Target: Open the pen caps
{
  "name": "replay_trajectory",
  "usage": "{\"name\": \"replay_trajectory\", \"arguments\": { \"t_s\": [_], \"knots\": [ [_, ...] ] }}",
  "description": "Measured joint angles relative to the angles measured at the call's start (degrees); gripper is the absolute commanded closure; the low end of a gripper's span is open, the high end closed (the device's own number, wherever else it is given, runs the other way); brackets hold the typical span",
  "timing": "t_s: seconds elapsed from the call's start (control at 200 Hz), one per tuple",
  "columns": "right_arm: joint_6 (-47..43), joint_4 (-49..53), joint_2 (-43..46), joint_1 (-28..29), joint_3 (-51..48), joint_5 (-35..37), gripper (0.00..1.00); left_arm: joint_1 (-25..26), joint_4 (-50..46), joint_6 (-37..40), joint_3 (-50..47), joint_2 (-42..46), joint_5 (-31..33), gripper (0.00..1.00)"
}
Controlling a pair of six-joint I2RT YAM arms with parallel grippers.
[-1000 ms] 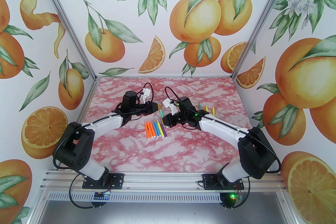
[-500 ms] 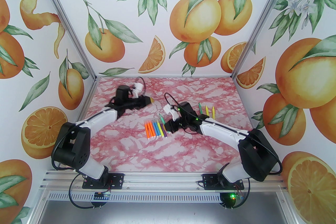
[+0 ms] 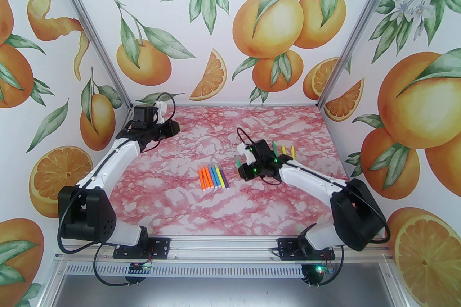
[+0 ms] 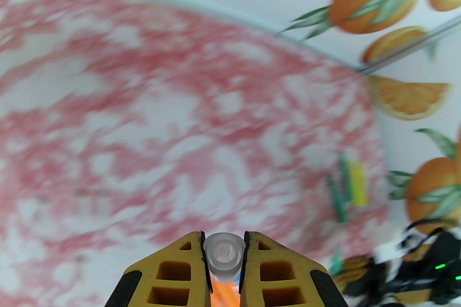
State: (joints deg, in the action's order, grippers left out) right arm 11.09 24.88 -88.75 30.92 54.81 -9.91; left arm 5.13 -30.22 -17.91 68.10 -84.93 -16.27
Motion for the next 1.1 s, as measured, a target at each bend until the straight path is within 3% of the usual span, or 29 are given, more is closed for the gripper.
{"name": "replay_trajectory", "arguments": {
  "t_s": [0.15,0.32,0.715,0.941,1.101],
  "knots": [
    [-0.4,3.1,-6.7,-1.0,6.5,8.0,1.00,-0.1,-8.9,5.0,-0.2,-1.7,9.7,1.00],
    [-1.1,6.3,-12.7,-1.7,10.2,14.2,1.00,-0.1,-13.1,7.5,-2.3,-5.7,16.1,1.00],
    [-2.1,8.8,-15.4,-5.9,11.2,18.1,0.94,-0.1,-16.7,9.2,-3.0,-18.2,24.0,1.00],
    [-2.7,9.1,-15.6,-6.0,11.2,18.1,0.90,0.1,-16.7,9.3,-3.2,-19.3,25.3,1.00],
    [-3.1,9.1,-15.7,-6.5,11.2,18.1,0.86,0.2,-16.4,9.4,-3.2,-19.7,25.7,0.94]
  ]
}}
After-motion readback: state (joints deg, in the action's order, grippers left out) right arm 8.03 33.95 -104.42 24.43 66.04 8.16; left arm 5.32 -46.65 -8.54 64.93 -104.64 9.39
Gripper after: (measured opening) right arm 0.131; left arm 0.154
